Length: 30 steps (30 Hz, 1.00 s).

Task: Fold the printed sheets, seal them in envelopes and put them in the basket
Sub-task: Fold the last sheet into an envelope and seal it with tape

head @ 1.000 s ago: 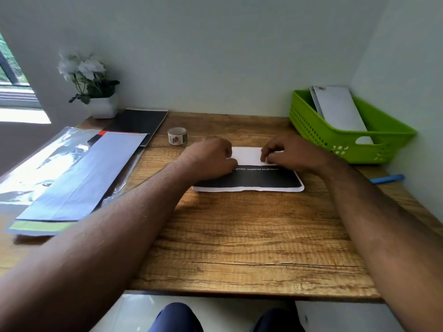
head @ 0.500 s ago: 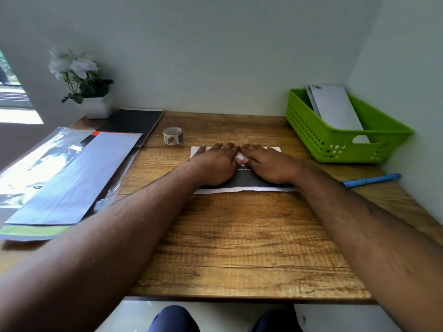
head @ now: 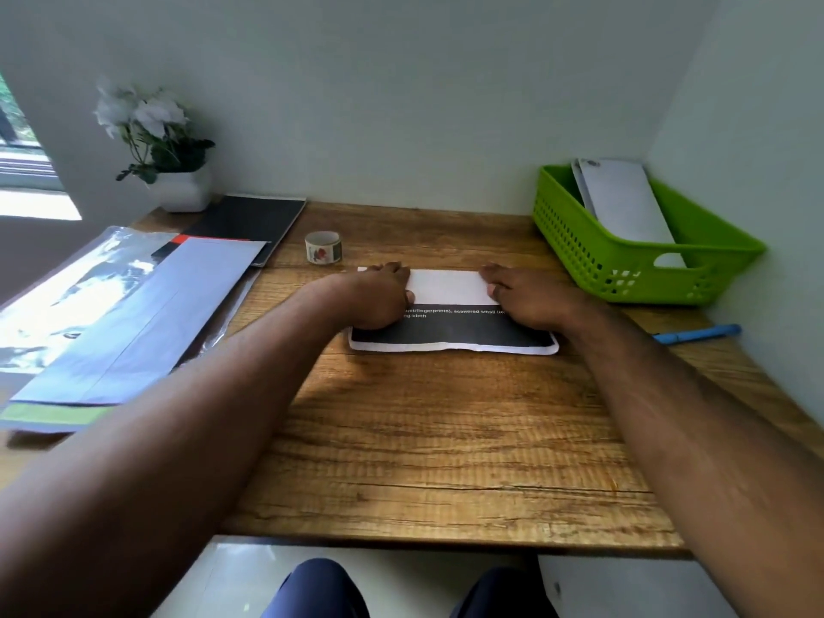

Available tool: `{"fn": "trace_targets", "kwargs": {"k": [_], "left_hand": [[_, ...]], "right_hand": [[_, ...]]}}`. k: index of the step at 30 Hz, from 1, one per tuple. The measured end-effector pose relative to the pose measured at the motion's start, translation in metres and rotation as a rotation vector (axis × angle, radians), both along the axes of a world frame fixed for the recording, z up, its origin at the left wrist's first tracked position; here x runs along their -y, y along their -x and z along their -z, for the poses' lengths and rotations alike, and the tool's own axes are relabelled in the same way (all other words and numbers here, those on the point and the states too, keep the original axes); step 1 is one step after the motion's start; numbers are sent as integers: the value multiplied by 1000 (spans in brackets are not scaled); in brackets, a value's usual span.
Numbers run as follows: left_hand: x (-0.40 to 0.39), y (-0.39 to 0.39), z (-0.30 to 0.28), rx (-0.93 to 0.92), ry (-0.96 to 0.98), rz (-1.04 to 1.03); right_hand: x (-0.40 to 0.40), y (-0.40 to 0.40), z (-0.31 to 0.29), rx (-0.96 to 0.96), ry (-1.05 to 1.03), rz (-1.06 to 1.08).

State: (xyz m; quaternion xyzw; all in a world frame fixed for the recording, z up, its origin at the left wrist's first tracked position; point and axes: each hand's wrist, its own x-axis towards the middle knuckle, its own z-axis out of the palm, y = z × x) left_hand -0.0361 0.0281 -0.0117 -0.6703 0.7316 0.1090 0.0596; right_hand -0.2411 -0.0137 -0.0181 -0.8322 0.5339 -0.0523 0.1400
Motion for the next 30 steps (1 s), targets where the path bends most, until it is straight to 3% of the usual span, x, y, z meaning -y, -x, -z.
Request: {"fn": "trace_targets", "kwargs": {"k": [6,9,13,20,23,25,30], "left_hand": [[-2,-24,7,-30,80,-130],[-2,-20,6,-6,124,-110],[-5,-13,-4,9,127,-49],[5,-26,1,-219,237,-162],[4,-28,-4,-439,292,-103],[0,-28,-10,-550,423,-41],[-5,-25,-13,-700,775,80]], "right_hand": [[0,0,3,73,50,65],[5,3,7,90,100,63],[11,9,3,270,55,46],[19,8,-6,335,-53,2],[17,9,-13,277,-106,-22],[13,9,-15,315,-17,-23],[7,8,-18,406,594,-37]]}}
